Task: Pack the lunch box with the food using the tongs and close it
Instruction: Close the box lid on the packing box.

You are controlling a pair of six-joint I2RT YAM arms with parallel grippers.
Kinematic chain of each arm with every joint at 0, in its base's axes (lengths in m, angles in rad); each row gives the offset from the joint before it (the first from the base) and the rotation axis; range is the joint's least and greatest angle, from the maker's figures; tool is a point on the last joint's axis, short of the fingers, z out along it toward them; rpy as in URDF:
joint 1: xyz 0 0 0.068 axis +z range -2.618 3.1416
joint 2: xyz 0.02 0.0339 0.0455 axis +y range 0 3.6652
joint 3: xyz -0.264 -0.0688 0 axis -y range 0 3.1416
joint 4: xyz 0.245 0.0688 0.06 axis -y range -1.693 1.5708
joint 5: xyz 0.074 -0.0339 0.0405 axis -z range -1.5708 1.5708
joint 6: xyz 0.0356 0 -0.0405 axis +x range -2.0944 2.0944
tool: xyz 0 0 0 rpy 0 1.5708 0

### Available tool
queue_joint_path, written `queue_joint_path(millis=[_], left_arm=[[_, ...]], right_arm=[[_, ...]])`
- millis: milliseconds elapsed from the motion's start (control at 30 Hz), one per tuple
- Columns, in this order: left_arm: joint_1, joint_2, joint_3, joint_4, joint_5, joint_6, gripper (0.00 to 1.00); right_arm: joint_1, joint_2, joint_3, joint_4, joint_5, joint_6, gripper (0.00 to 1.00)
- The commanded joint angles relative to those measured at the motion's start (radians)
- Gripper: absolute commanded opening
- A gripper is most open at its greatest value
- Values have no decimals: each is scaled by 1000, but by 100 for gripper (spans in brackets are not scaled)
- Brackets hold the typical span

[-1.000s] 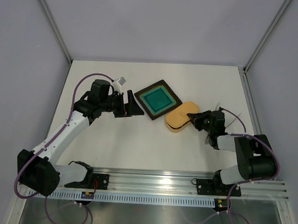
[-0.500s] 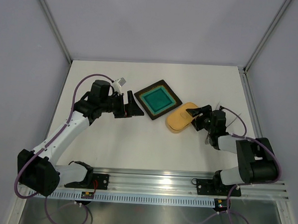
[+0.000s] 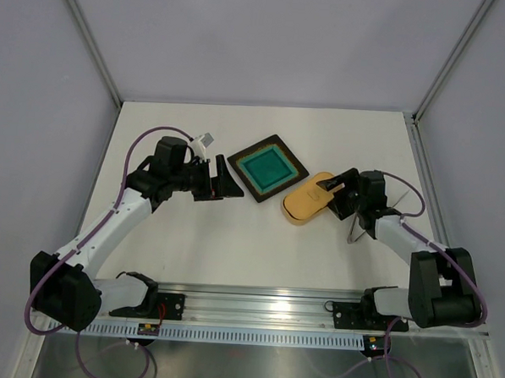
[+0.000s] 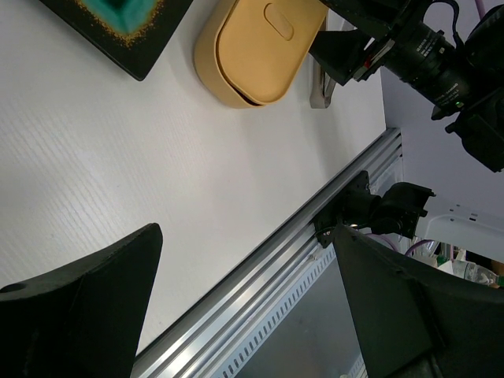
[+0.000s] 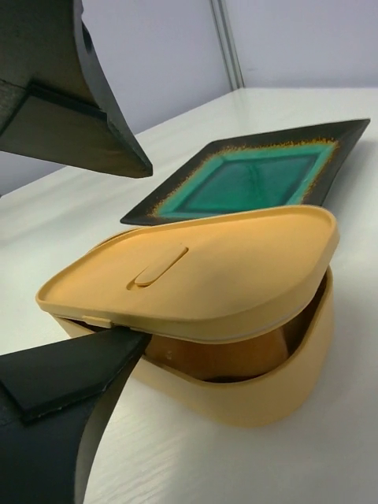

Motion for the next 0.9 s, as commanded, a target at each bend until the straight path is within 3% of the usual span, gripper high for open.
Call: queue_joint_path(millis=[0,400,600,700,833,867], left_arm=[[-1,-23,-4,38,-2,0,93],[-1,-17,-13,58,7,-9,93],[-27,10,-1,57,-19,-14,92],[-42,32,8,58,-37,-22,90],[-59,43,8,63,-53,-31,85],[-59,42,8,64,-54,-32,82]], right_arm=[[-4,-24,77,-219,33,-49,83],[-4,-68,198,-526,155,-203,87],[-21,-100,311,-649,326,-345,79],[-58,-34,443,-684,352,-413,69],[-124,100,569,-695,300,-471,38],[-134,175,600,-701,288,-480,18]])
